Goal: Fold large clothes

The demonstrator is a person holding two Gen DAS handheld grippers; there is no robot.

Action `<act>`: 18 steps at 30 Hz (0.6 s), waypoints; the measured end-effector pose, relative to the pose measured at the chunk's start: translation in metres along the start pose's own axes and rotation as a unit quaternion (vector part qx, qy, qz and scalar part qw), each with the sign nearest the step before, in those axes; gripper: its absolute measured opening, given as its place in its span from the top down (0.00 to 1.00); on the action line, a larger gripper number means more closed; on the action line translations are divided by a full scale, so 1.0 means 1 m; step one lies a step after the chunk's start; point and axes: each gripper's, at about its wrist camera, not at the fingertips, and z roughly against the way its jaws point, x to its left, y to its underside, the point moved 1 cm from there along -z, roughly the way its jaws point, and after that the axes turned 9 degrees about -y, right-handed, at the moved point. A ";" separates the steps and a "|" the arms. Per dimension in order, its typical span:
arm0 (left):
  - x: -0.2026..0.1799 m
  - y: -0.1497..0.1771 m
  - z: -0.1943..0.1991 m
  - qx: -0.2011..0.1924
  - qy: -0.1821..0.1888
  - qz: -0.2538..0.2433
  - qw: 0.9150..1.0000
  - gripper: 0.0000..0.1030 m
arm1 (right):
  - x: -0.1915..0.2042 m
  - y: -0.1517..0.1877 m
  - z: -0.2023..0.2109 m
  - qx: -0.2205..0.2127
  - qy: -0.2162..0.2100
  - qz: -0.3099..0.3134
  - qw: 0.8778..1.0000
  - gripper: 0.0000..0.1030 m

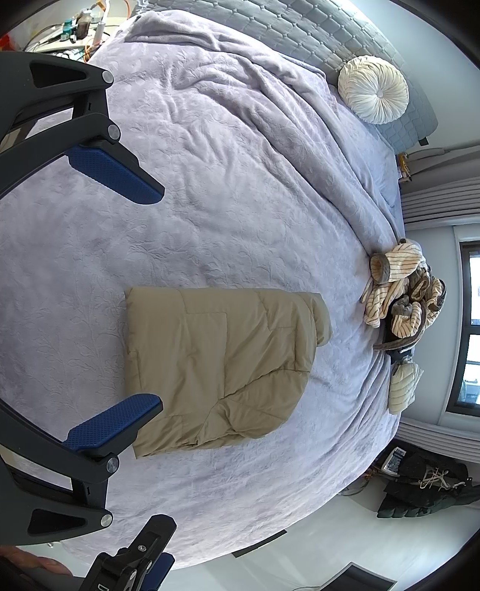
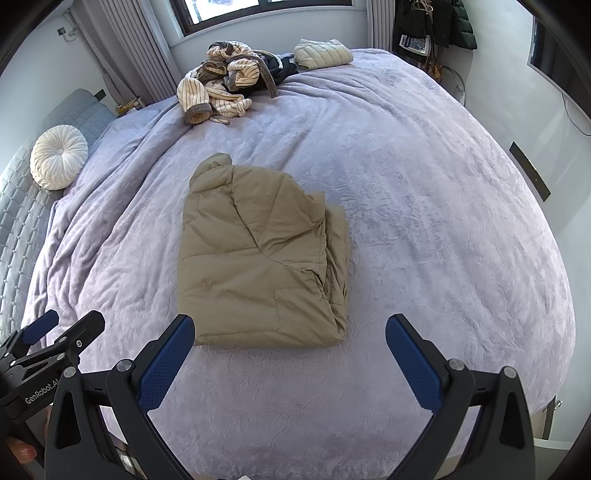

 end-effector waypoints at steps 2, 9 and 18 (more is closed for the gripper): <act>0.000 0.000 0.000 0.000 0.000 0.001 1.000 0.00 | 0.000 0.000 0.000 0.001 0.000 0.000 1.000 0.00; -0.001 -0.001 0.000 0.000 -0.002 0.001 1.000 0.00 | 0.000 0.000 0.000 0.001 -0.001 0.001 1.000 0.00; 0.000 -0.001 -0.002 0.001 0.004 -0.003 1.000 0.00 | 0.001 0.002 0.000 0.001 -0.001 0.000 1.000 0.00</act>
